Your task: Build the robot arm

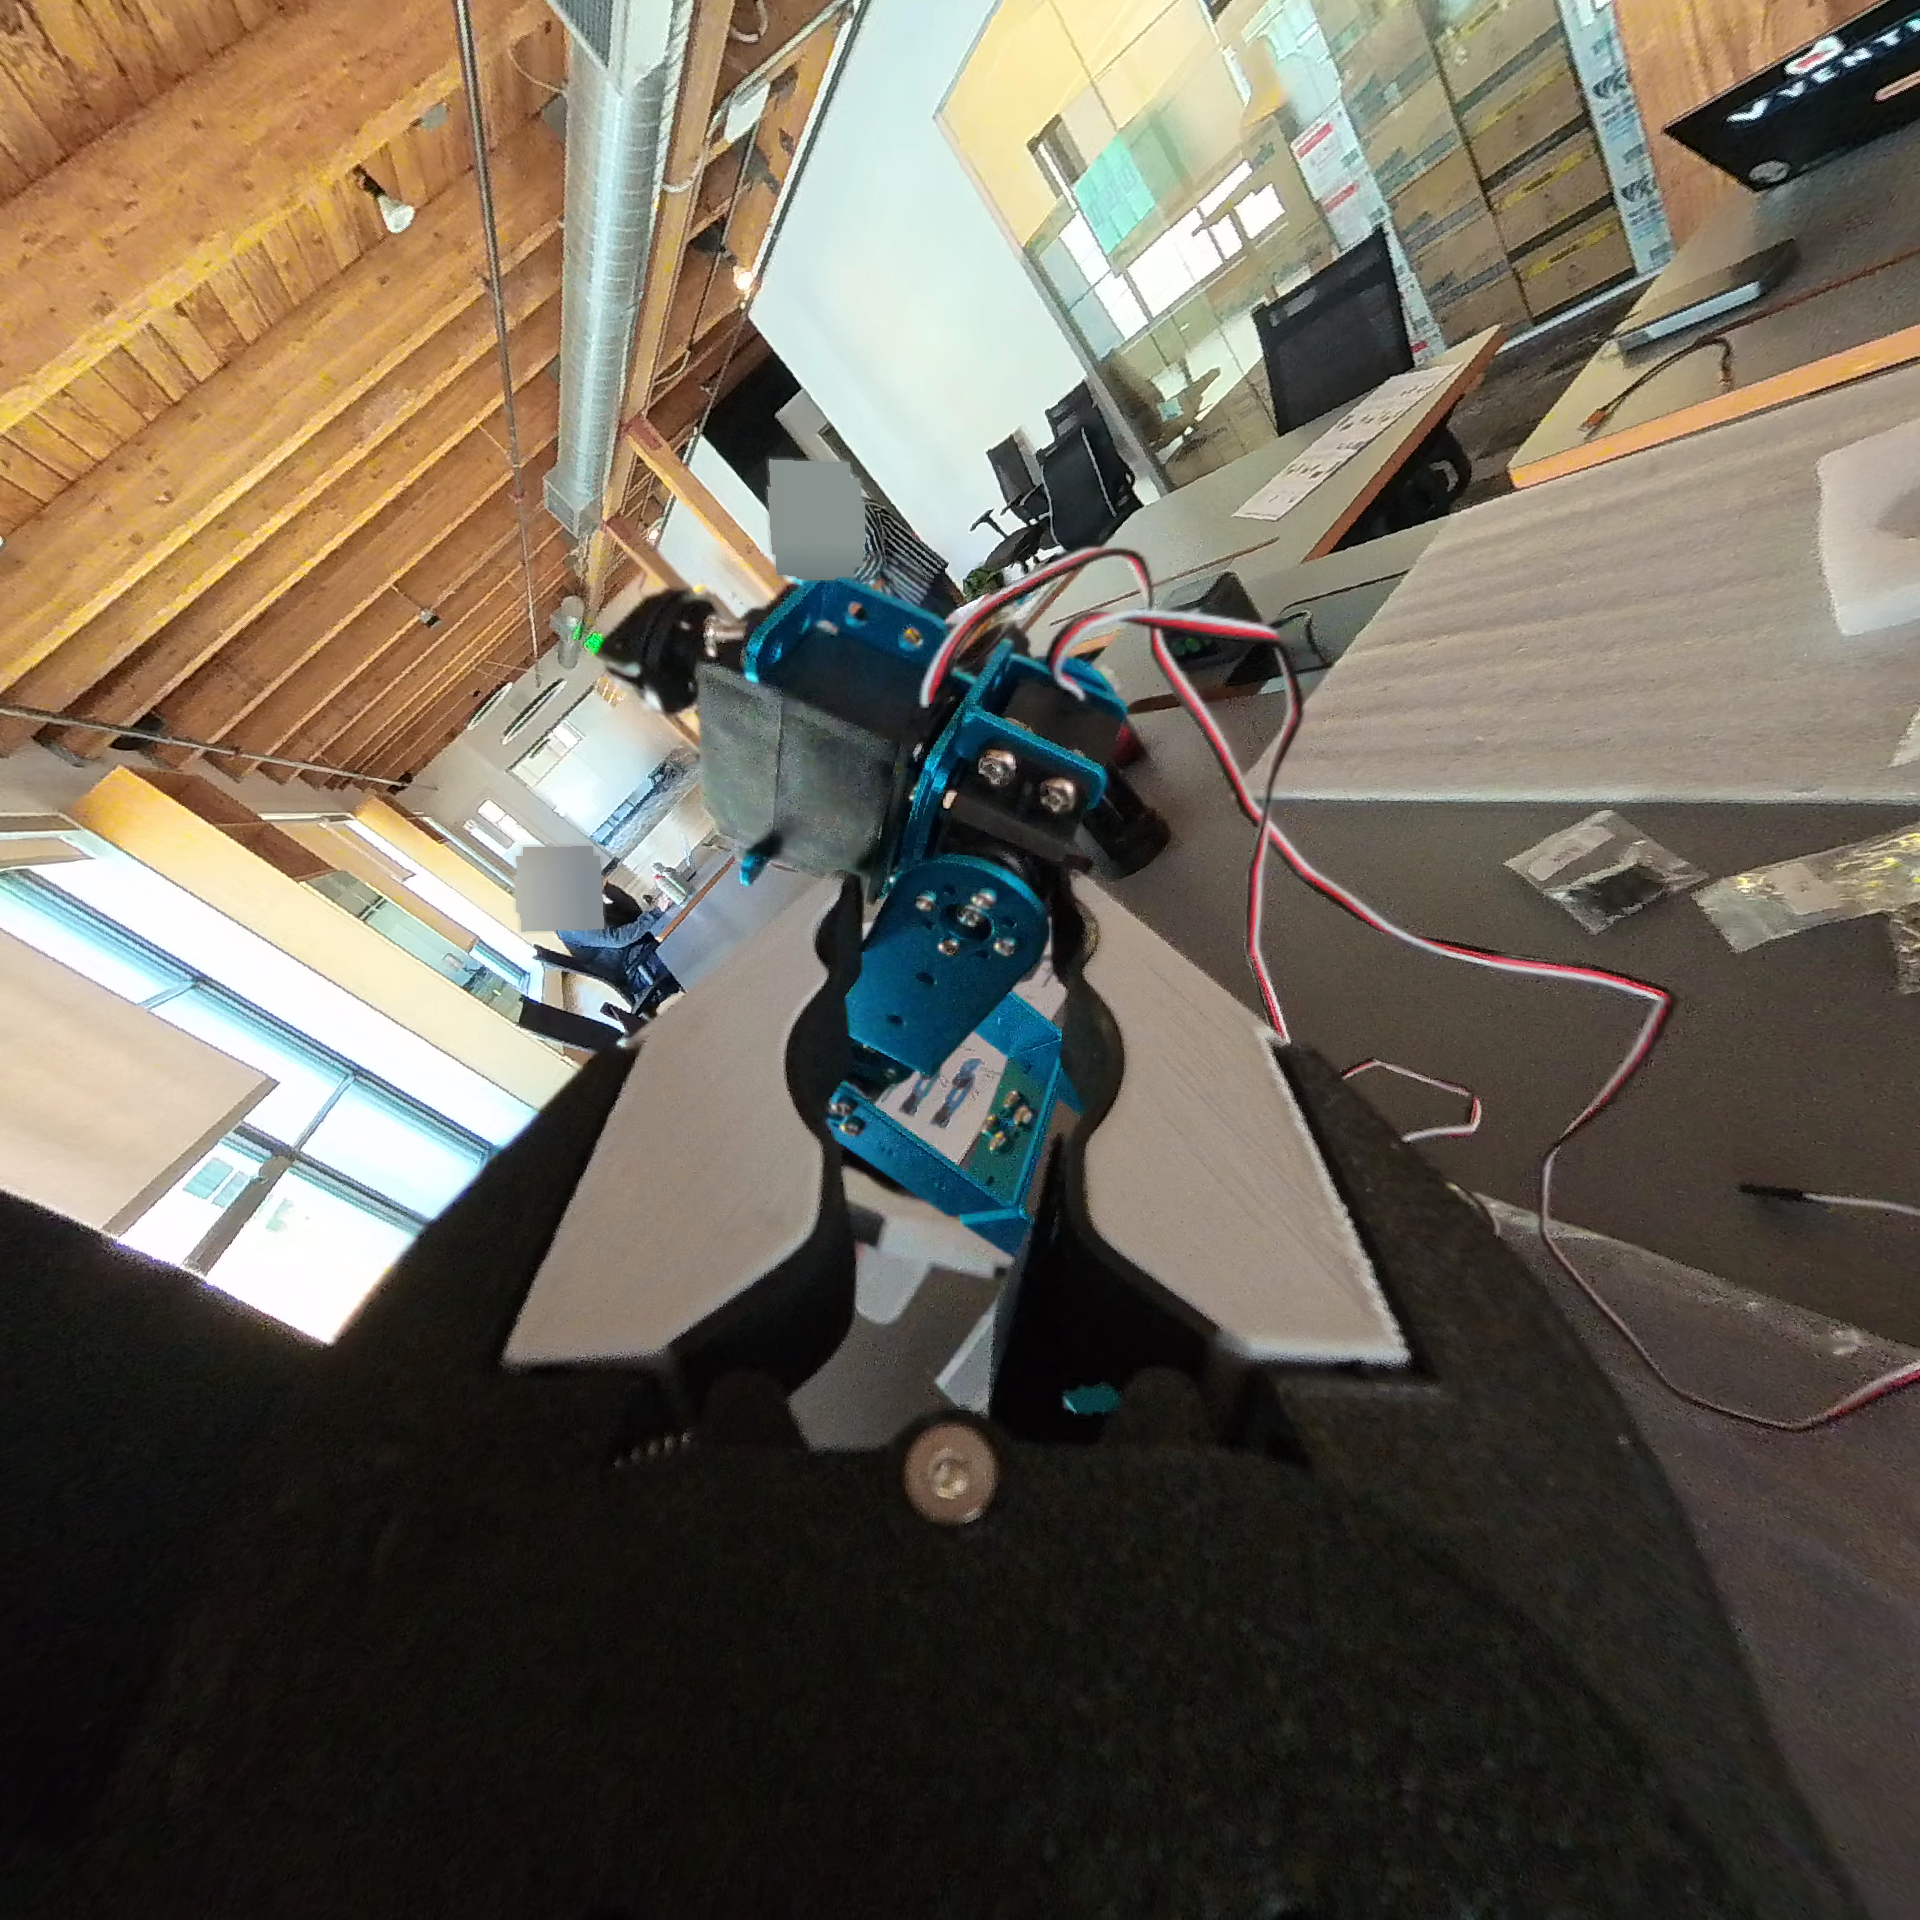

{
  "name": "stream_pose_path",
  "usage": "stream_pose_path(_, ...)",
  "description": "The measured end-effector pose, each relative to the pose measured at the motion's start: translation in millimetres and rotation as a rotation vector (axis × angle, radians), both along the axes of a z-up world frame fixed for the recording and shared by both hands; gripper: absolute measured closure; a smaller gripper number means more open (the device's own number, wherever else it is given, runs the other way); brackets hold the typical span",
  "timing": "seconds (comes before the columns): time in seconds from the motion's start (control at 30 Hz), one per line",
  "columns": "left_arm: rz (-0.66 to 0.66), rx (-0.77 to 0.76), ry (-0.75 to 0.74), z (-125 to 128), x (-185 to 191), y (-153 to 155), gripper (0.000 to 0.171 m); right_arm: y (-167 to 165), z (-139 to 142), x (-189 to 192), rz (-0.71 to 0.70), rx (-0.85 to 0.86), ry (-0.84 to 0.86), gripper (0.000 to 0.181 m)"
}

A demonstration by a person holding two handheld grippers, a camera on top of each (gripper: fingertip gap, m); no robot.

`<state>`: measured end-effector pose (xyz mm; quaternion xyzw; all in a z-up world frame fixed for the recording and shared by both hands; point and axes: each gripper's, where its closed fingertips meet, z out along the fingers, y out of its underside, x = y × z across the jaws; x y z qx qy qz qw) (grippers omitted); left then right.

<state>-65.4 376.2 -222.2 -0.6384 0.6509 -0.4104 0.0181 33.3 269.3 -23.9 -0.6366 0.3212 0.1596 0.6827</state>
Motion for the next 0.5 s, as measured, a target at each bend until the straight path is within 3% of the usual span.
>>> stream_pose_path(0.1, -0.011, 0.083, -0.302, 71, 28, 4, 0.081, -2, 0, 0, -0.023, -0.008, -0.003, 0.147)
stream_pose_path(0.2, -0.206, 0.101, -0.600, 133, 41, -48, 0.050, -2, 0, 0, -0.023, 0.010, 0.016, 0.146)
stream_pose_path(0.3, -0.299, 0.218, -0.763, 140, 62, -78, 0.056, -3, -5, -1, -0.046, 0.018, 0.042, 0.137)
stream_pose_path(0.4, -0.361, 0.173, -0.784, 134, 73, -93, 0.091, -2, -17, -5, -0.098, 0.000, 0.064, 0.119)
stream_pose_path(0.5, -0.327, 0.177, -0.829, 136, 75, -96, 0.105, 13, -14, -14, -0.088, 0.012, 0.053, 0.122)
